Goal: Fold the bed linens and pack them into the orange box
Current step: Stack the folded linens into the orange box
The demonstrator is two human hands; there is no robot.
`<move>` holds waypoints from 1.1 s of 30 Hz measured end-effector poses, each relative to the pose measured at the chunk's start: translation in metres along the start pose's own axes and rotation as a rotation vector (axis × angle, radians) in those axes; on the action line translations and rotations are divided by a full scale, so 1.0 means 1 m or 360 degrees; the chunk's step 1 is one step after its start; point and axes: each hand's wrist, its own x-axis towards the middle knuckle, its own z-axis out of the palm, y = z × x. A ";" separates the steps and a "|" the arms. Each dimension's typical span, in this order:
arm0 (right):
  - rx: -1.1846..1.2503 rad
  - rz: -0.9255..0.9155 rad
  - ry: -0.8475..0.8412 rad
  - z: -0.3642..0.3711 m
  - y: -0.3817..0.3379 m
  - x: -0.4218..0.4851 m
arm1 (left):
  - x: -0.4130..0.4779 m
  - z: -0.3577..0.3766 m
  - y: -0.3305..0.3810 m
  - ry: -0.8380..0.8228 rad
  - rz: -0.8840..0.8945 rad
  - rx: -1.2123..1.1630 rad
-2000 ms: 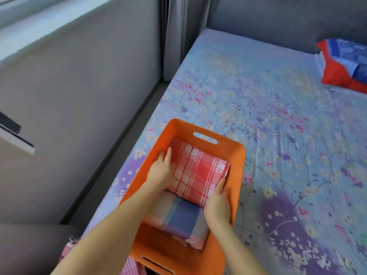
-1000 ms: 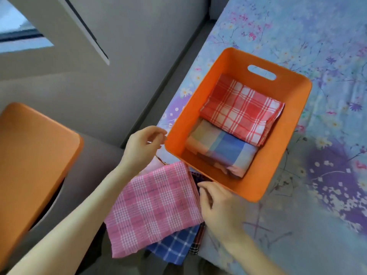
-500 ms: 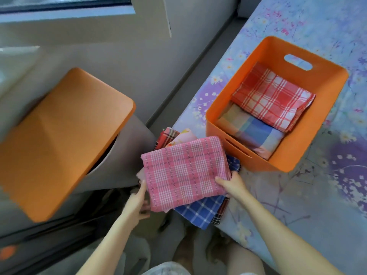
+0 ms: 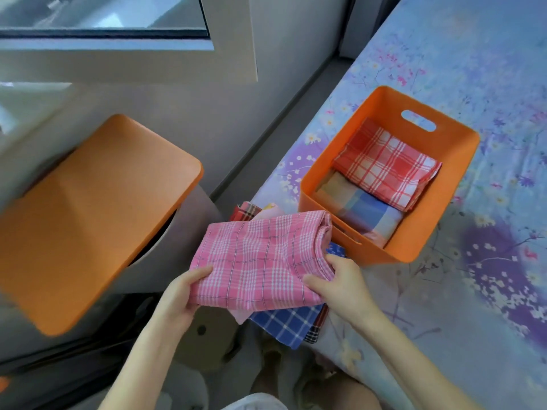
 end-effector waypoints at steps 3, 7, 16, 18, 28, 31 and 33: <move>0.0122 -0.0135 0.0147 -0.035 -0.027 -0.029 | -0.040 0.012 0.033 -0.0220 0.0318 0.0138; 0.0006 -0.0220 0.0748 -0.085 -0.033 -0.034 | -0.071 0.090 0.070 -0.0313 0.0820 0.0514; -0.0682 0.0426 0.1130 -0.107 0.053 0.078 | 0.056 0.298 0.069 0.0074 0.1424 0.1956; -0.0919 0.0587 0.0883 -0.101 0.062 0.094 | 0.084 0.307 0.061 0.0065 0.1389 0.2172; -0.1531 0.0604 0.0061 -0.130 0.078 0.137 | 0.125 0.310 0.047 0.0132 0.1501 0.3188; -0.1593 0.0483 0.0104 -0.142 0.082 0.162 | 0.128 0.321 0.042 -0.0029 0.1732 0.3504; -0.1540 0.0542 -0.0318 -0.140 0.096 0.178 | 0.142 0.326 0.036 -0.0318 0.1482 0.3783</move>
